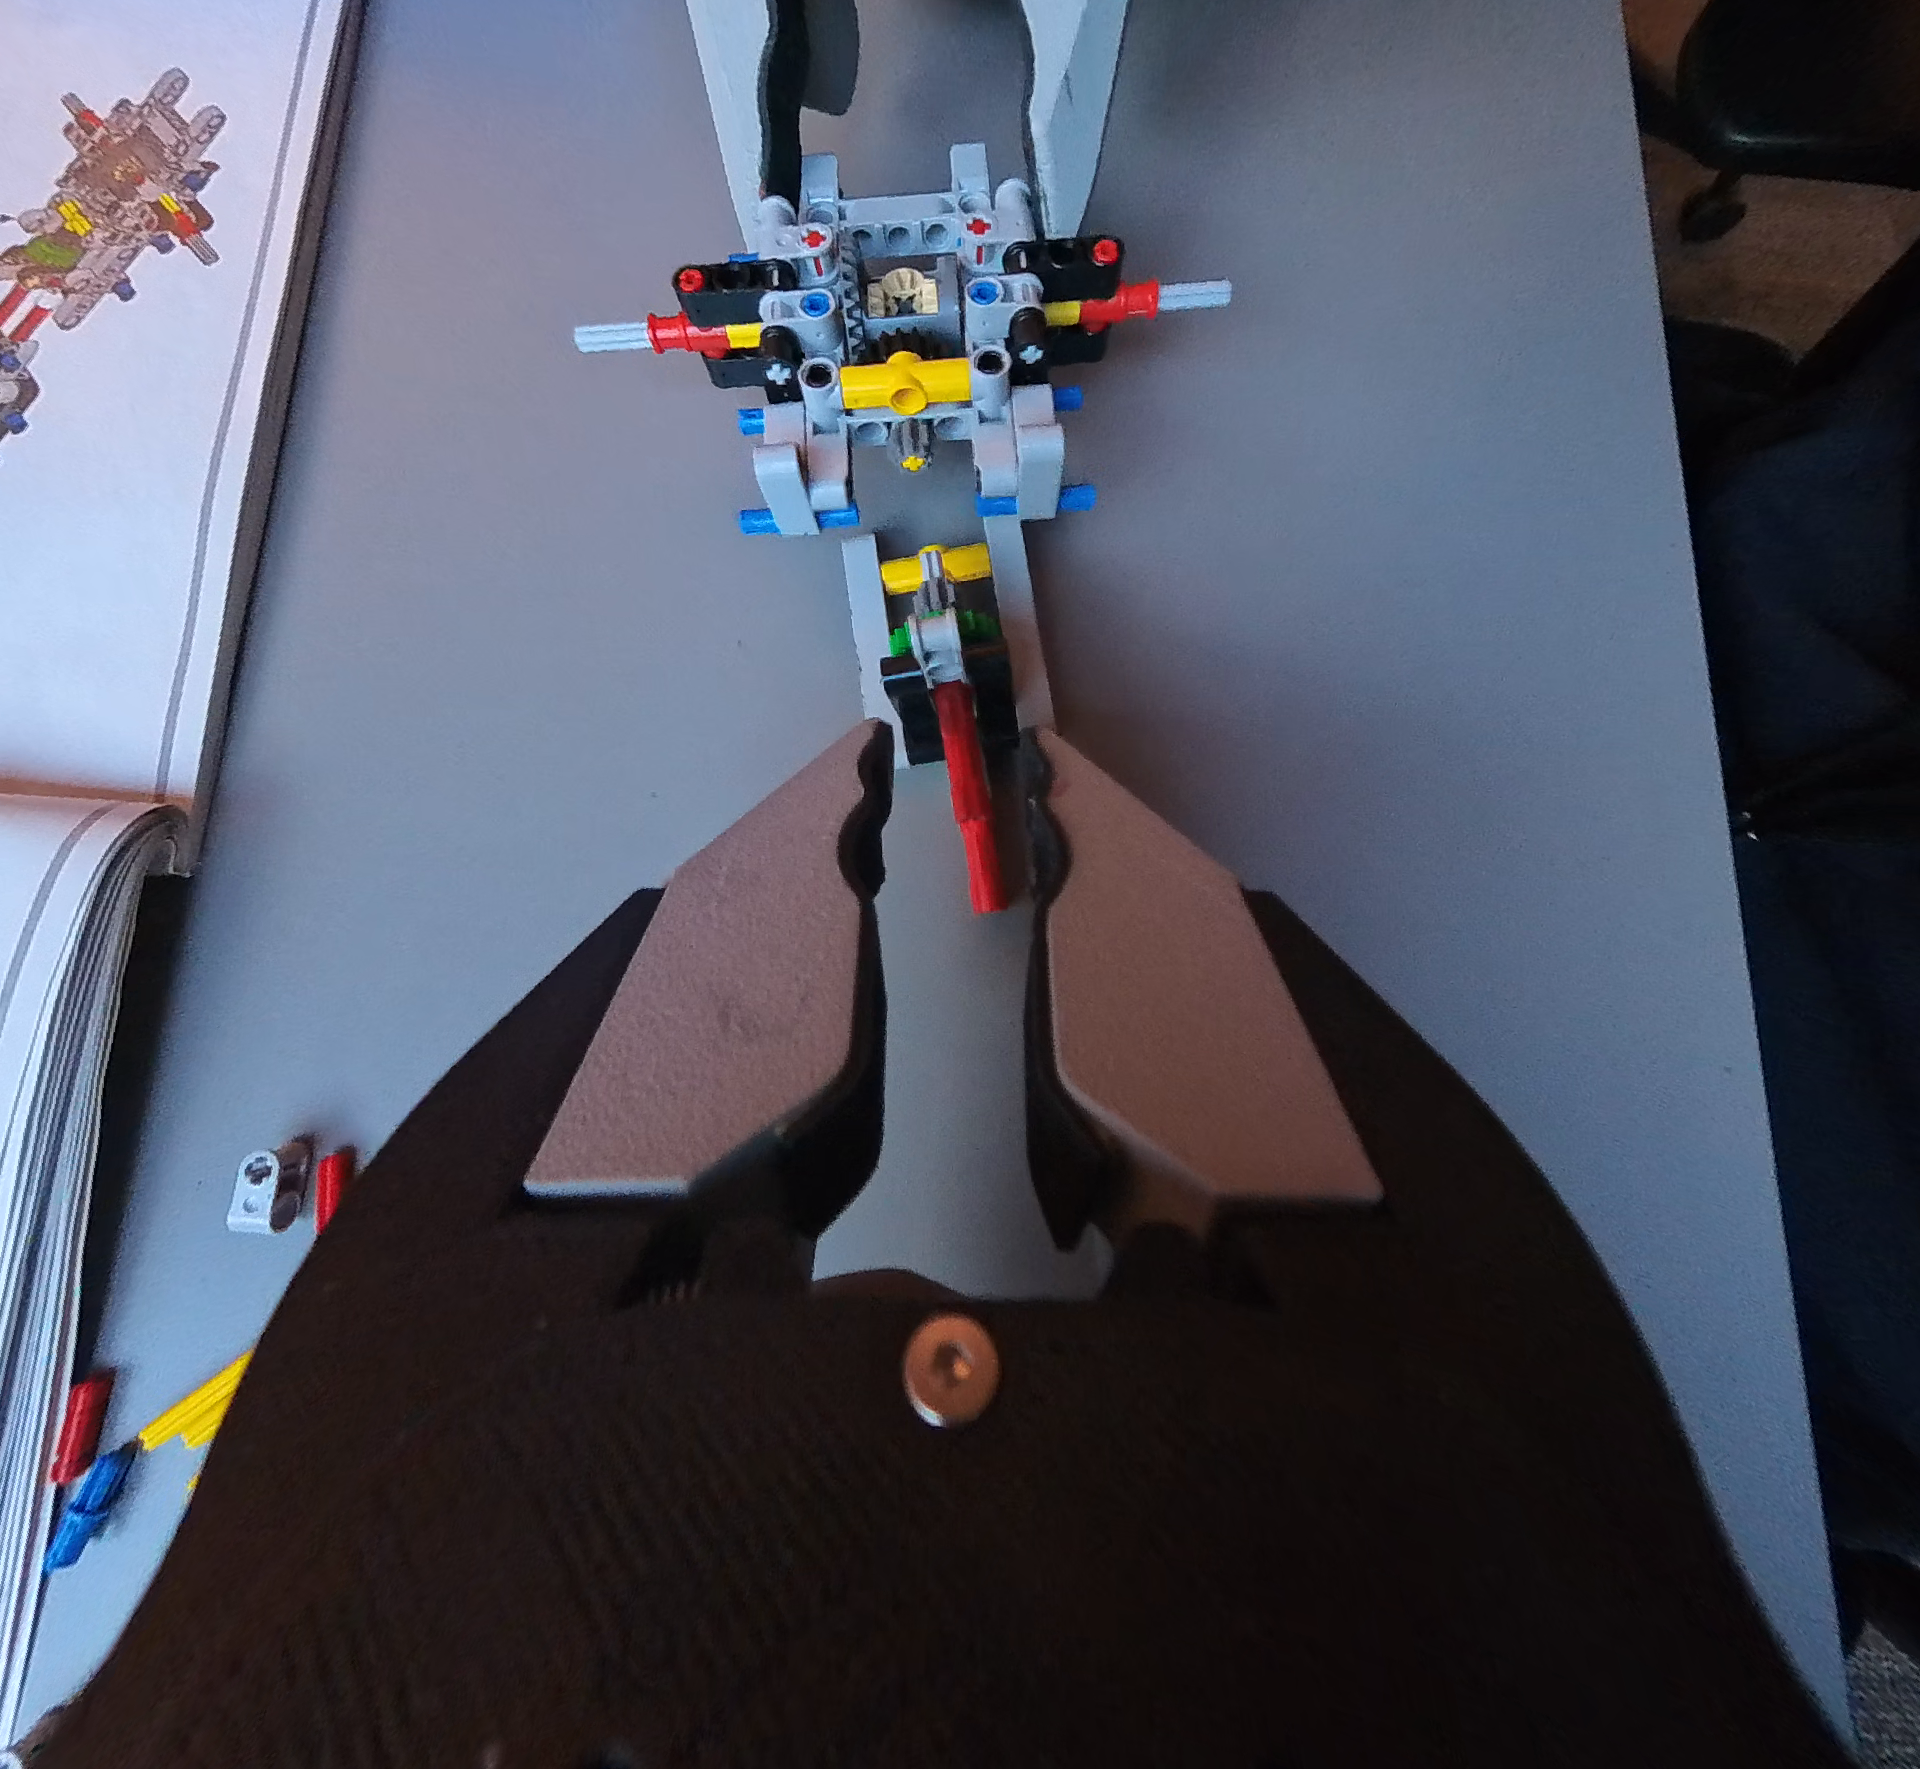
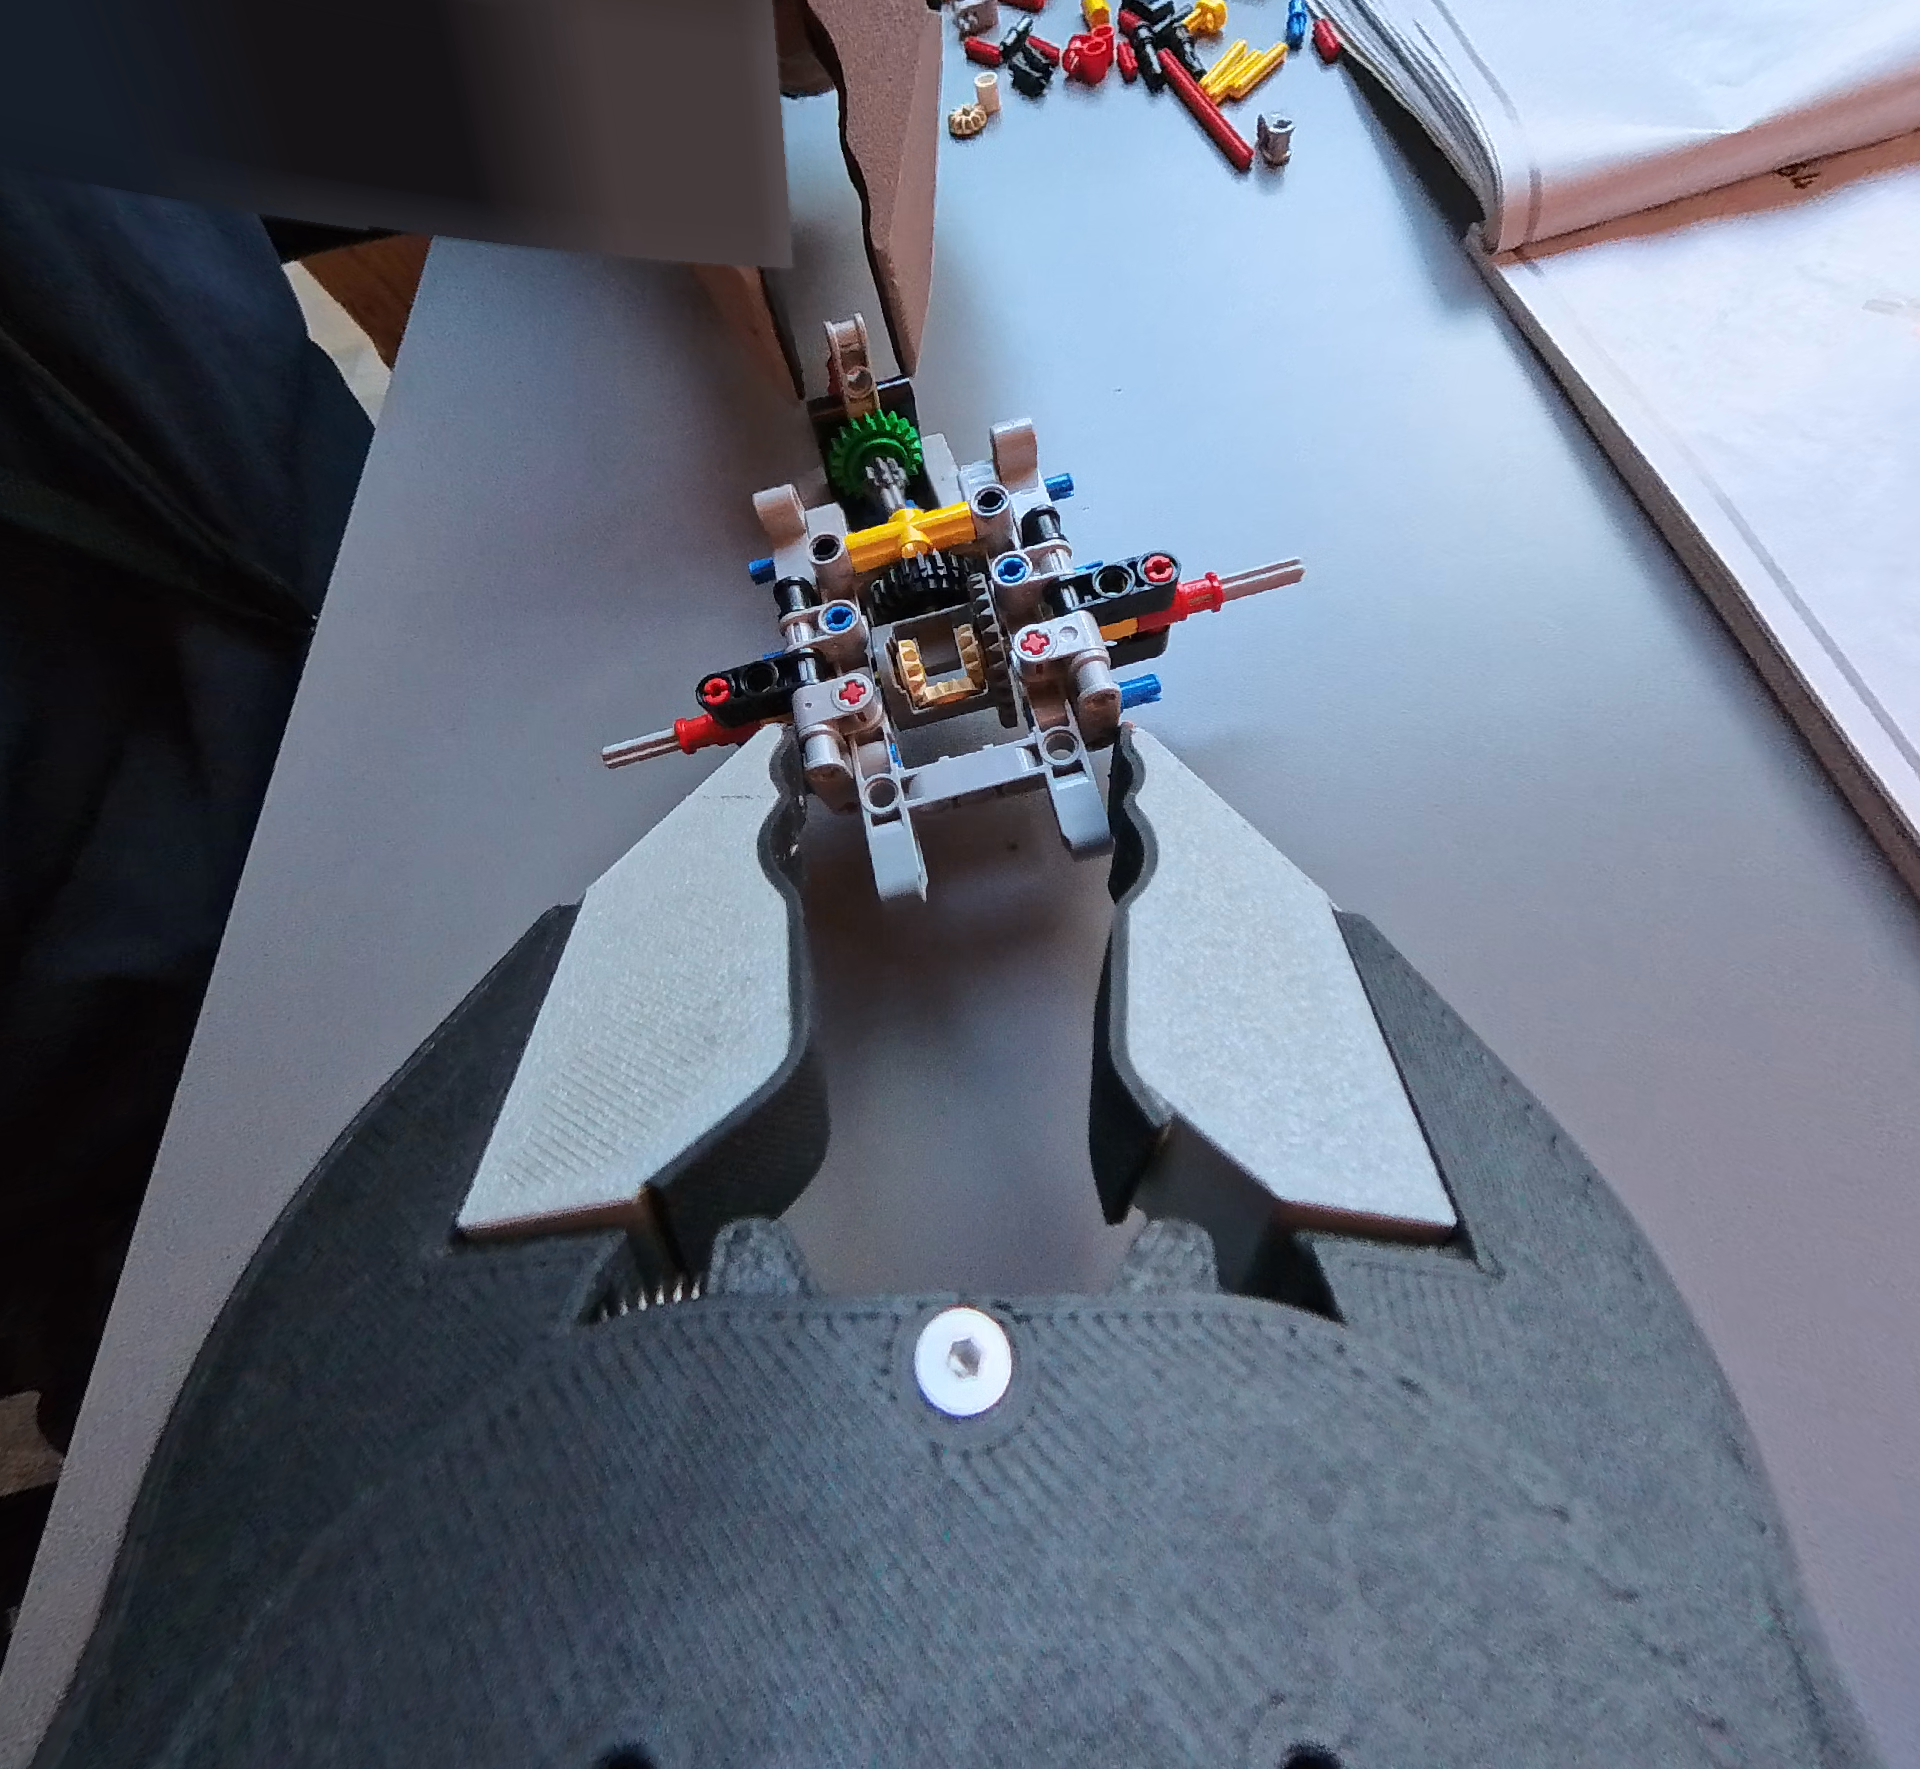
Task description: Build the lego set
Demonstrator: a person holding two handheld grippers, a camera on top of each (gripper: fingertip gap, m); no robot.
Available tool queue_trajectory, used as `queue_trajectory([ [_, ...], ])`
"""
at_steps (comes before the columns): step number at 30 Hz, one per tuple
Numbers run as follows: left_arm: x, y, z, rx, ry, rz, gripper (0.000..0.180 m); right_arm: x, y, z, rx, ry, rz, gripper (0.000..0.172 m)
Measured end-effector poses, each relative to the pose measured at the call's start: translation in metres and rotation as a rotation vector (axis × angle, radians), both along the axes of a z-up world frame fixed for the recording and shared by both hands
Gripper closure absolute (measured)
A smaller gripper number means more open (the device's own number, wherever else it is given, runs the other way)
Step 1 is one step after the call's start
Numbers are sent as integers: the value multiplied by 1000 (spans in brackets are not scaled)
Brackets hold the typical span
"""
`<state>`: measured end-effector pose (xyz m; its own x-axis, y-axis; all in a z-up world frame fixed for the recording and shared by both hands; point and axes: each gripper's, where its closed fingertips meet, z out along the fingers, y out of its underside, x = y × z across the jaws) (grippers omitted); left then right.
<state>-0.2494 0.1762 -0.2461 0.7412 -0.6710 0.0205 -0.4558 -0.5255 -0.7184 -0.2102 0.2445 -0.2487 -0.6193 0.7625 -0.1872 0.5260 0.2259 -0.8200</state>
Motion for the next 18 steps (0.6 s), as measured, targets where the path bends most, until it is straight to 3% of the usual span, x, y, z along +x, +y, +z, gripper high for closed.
queue_trajectory([
  [18, -1, -5, -10, -49, 17, -5, 177, -1, -15, -8, 168, -26, 38, 115],
])
